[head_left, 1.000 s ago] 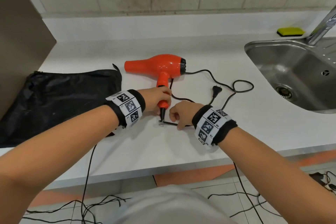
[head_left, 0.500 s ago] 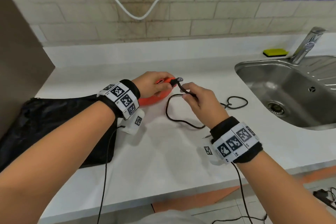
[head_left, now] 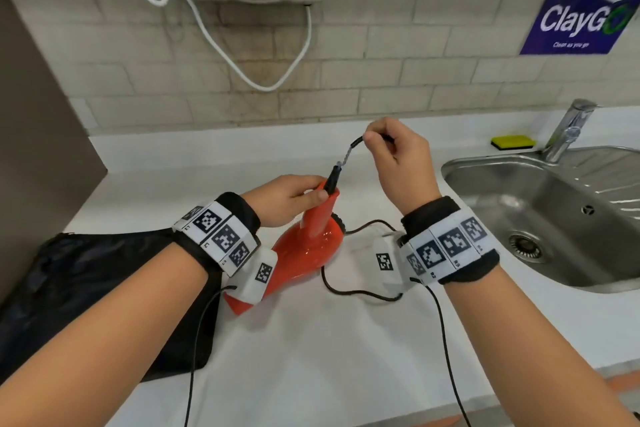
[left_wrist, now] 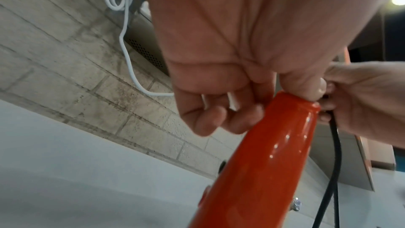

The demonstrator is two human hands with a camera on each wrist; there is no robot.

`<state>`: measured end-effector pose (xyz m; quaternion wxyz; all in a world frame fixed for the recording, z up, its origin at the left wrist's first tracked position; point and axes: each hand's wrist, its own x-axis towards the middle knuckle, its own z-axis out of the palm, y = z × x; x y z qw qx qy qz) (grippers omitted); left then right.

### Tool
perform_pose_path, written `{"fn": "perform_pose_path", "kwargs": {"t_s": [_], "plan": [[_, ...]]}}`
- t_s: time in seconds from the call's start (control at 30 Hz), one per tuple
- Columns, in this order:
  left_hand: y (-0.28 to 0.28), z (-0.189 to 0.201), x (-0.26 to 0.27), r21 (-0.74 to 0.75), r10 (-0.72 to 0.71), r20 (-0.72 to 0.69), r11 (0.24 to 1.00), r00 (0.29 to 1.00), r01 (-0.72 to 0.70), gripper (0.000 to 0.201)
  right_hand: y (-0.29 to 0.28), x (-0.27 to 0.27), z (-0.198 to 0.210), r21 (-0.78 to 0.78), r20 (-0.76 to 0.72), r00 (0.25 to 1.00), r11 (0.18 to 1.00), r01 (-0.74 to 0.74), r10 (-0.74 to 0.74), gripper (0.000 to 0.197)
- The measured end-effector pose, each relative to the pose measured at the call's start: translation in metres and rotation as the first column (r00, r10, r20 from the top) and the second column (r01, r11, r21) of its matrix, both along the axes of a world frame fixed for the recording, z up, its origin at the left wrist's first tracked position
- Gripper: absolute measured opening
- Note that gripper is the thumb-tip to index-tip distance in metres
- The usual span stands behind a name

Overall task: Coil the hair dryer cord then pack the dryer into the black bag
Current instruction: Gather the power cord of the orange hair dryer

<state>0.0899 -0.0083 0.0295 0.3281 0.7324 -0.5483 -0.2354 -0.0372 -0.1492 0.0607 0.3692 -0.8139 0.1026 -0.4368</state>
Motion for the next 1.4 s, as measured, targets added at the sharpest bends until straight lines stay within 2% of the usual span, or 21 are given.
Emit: {"fn": "perform_pose_path", "kwargs": {"t_s": [0.1,0.17,0.23,0.33,0.43,0.5,0.7,0.87,0.93,1.0,1.07,1.2,1.27,1.33,1.4], "plan": [[0.006,0.007,0.007,0.029,-0.001,0.019,1.0,1.0,0.001,0.033,-0.002,0.012,-0.001,0.023,-0.039,0.999,1.0,-0.02,0.021,0.01],[0.008,0.012,0.01,0.04,0.004,0.016,0.999,1.0,-0.004,0.024,0.001,0.019,-0.001,0.007,-0.06,0.998,1.0,-0.006,0.006,0.013],[0.007,0.017,0.011,0.035,0.003,-0.009,0.999,1.0,-0.003,0.024,0.004,0.024,-0.001,-0.013,-0.077,0.997,1.0,0.02,-0.021,0.014],[0.001,0.022,0.009,-0.124,0.038,-0.162,0.991,0.986,-0.059,0.037,0.007,0.03,-0.001,-0.124,-0.129,0.99,0.991,0.046,-0.063,0.017],[-0.01,0.032,0.002,-0.328,0.064,-0.306,0.929,0.95,-0.169,0.031,0.009,0.035,-0.002,-0.166,-0.182,0.982,0.986,0.029,-0.059,0.018],[-0.017,0.038,0.001,-0.375,0.047,-0.36,0.907,0.932,-0.191,0.031,0.009,0.037,-0.001,-0.139,-0.19,0.981,0.99,0.015,-0.042,0.019],[-0.025,0.048,0.004,-0.294,0.015,-0.598,0.926,0.802,-0.237,0.03,0.002,0.035,0.005,-0.164,-0.194,0.979,0.986,0.025,-0.057,0.011],[-0.029,0.047,0.002,-0.257,0.007,-0.5,0.954,0.866,-0.156,0.027,0.0,0.033,0.014,-0.243,-0.185,0.975,0.967,0.076,-0.123,0.014],[-0.032,0.047,0.002,-0.245,0.031,-0.492,0.954,0.87,-0.172,0.028,0.0,0.035,0.014,-0.281,-0.204,0.964,0.954,0.109,-0.17,0.016],[-0.033,0.048,0.004,-0.232,0.064,-0.534,0.948,0.843,-0.219,0.03,-0.001,0.038,0.01,-0.29,-0.225,0.959,0.951,0.104,-0.173,0.018],[-0.033,0.048,0.007,-0.231,0.077,-0.592,0.938,0.802,-0.26,0.031,-0.003,0.04,0.003,-0.277,-0.233,0.965,0.96,0.049,-0.116,0.018],[-0.03,0.051,0.013,-0.205,0.099,-0.684,0.925,0.723,-0.321,0.032,-0.004,0.036,-0.01,-0.309,-0.307,0.95,0.95,-0.043,-0.057,0.04],[-0.029,0.055,0.015,-0.154,0.122,-0.683,0.939,0.72,-0.306,0.037,-0.004,0.033,-0.011,-0.301,-0.321,0.945,0.953,-0.047,-0.055,0.042],[-0.031,0.057,0.013,-0.1,0.128,-0.653,0.963,0.747,-0.252,0.041,-0.004,0.034,-0.009,-0.283,-0.291,0.955,0.959,-0.023,-0.063,0.037],[-0.033,0.057,0.01,-0.068,0.1,-0.652,0.98,0.751,-0.19,0.036,-0.007,0.038,-0.002,-0.269,-0.261,0.961,0.963,0.016,-0.088,0.033]]}}
